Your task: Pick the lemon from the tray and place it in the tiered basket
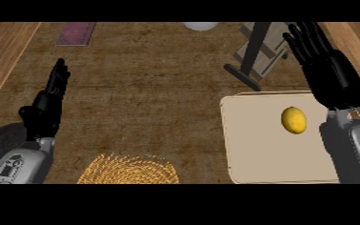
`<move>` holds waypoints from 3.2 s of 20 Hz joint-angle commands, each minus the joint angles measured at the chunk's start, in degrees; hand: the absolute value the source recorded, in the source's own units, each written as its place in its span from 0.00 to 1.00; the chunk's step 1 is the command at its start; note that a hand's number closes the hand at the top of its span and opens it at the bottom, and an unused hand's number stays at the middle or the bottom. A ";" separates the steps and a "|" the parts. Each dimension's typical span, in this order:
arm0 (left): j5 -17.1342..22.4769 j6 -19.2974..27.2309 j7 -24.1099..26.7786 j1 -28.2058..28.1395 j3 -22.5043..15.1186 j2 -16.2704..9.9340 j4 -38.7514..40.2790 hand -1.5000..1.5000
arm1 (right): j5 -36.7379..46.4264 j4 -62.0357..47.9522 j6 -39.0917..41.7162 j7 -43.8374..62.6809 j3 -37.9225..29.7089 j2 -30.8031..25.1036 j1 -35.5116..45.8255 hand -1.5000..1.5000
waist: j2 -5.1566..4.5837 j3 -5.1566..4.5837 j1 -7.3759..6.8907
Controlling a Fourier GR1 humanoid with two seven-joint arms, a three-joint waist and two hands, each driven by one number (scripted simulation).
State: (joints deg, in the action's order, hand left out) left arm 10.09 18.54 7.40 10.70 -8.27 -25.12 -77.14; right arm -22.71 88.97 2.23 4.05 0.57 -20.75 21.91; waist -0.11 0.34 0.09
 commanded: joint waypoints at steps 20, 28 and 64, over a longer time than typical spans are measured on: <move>0.22 2.19 -6.17 -13.76 -7.68 9.85 -0.06 0.50 | 34.30 15.81 -54.45 9.96 -14.89 10.81 -38.23 0.00 | 0.17 -0.71 1.09; -0.85 1.89 -6.18 -11.76 -8.04 9.32 -0.69 0.50 | 48.11 16.69 -41.99 33.88 -6.03 2.82 -45.78 0.00 | -0.94 -1.10 -1.56; -2.15 1.45 -8.30 -13.41 -6.96 10.00 -2.36 0.50 | 87.45 -3.37 1.75 76.64 -10.36 18.59 -5.09 0.00 | 0.09 -0.35 -0.52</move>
State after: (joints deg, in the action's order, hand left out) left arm 8.29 19.93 0.68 -2.75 -15.15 -14.75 -78.26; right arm 64.89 88.28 -1.57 70.20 -7.38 -3.60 14.86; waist -0.09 -0.06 -0.89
